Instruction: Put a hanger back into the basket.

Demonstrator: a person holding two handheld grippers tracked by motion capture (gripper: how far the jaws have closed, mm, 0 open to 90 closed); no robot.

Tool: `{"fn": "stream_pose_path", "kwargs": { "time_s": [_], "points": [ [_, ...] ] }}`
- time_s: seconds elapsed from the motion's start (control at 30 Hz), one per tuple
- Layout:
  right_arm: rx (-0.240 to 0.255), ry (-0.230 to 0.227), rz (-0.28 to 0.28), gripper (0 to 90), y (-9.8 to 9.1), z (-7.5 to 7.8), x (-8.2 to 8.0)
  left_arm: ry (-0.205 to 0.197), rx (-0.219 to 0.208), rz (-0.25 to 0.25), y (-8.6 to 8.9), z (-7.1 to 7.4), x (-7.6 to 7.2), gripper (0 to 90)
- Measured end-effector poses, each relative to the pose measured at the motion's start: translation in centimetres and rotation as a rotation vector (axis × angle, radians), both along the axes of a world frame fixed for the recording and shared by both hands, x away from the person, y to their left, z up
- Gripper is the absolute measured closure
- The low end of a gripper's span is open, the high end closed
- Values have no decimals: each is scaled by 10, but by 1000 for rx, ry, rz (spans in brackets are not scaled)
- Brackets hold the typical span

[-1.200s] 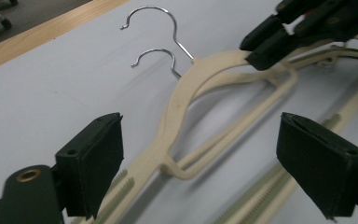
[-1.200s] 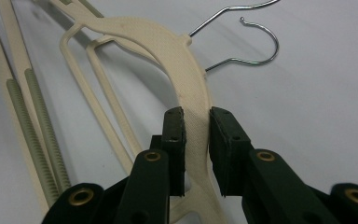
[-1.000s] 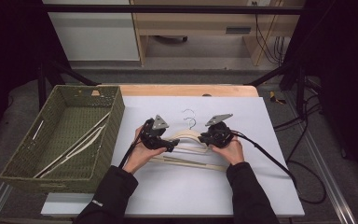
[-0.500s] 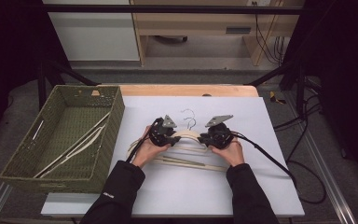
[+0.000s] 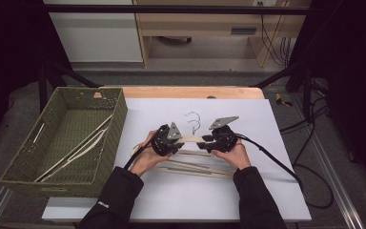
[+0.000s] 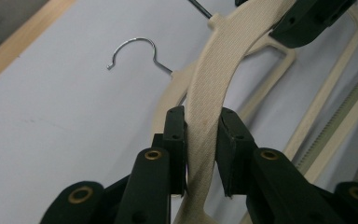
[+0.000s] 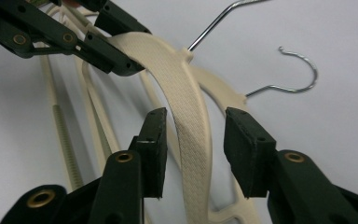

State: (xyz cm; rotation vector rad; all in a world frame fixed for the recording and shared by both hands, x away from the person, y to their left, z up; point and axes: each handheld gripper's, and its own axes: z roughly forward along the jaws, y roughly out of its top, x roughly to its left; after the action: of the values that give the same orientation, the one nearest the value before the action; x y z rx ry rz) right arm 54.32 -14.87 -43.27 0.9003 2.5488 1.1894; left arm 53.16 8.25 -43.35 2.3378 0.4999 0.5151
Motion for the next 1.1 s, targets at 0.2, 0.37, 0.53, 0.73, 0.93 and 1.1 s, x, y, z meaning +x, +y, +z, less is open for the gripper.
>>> {"fn": "stream_pose_path", "kwargs": {
  "time_s": [0.2, 0.37, 0.53, 0.73, 0.93, 1.1],
  "points": [
    [30, 59, 90, 768, -1, 3, -3, 12, -40, -15, 8, 4, -10, 744],
    [40, 69, 138, 786, -3, 8, -9, 25, -115, -16, 19, 14, -21, 597],
    [72, 70, 190, 810, -6, 17, -25, 45, -196, -25, 36, 27, -37, 329],
    [104, 73, 222, 848, -9, 24, -36, 55, -266, -19, 52, 38, -53, 238],
    [138, 79, 245, 869, -13, 33, -51, 41, -294, -40, 59, 49, -64, 232],
    [172, 56, 273, 869, -20, 44, -64, 58, -278, -79, 57, 55, -69, 234]
  ]
}}
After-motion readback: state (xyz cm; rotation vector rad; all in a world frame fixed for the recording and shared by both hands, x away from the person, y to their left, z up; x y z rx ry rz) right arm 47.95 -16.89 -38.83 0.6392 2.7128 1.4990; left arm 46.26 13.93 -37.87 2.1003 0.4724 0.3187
